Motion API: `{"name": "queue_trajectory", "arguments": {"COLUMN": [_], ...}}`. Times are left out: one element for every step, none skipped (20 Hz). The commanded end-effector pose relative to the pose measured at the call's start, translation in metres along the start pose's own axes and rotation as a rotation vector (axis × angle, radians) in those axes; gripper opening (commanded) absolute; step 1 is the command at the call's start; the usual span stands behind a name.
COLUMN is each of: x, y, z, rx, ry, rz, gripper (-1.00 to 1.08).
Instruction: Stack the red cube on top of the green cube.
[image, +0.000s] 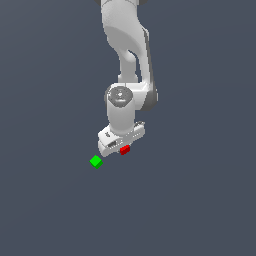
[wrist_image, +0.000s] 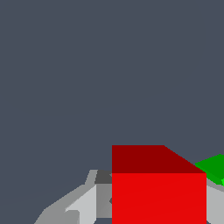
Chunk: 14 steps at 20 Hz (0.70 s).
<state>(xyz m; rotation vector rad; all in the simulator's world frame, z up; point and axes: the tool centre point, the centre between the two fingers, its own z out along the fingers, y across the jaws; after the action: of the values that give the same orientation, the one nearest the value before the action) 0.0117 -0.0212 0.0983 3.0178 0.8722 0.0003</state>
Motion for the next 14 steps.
{"name": "queue_trajectory", "arguments": {"x": [-0.009,-0.013,-0.017,-0.02,-0.023,-0.026,-0.029,-0.032,-0.034,-0.035,-0.037,-0.038,-0.039,-0.04], "y": [0.025,0.035,0.046,0.056,0.066,0.075,0.083,0.091,0.097,0.103,0.109,0.113,0.117,0.12], "z": [0.007,0.01,0.013,0.016,0.019,0.022,0.024,0.026,0.028,0.03,0.031,0.033,0.034,0.034], "rx": [-0.001,-0.001,-0.001,-0.001,-0.001,-0.001,-0.001,-0.001,-0.001,-0.001,-0.001,0.0,0.0,0.0], "ry": [0.0,0.0,0.0,0.0,0.0,0.0,0.0,0.0,0.0,0.0,0.0,0.0,0.0,0.0], "rz": [0.001,0.001,0.001,0.001,0.001,0.001,0.001,0.001,0.001,0.001,0.001,0.001,0.001,0.001], "gripper": [-1.0,-1.0,-1.0,-1.0,-1.0,-1.0,-1.0,-1.0,-1.0,-1.0,-1.0,-1.0,-1.0,-1.0]}}
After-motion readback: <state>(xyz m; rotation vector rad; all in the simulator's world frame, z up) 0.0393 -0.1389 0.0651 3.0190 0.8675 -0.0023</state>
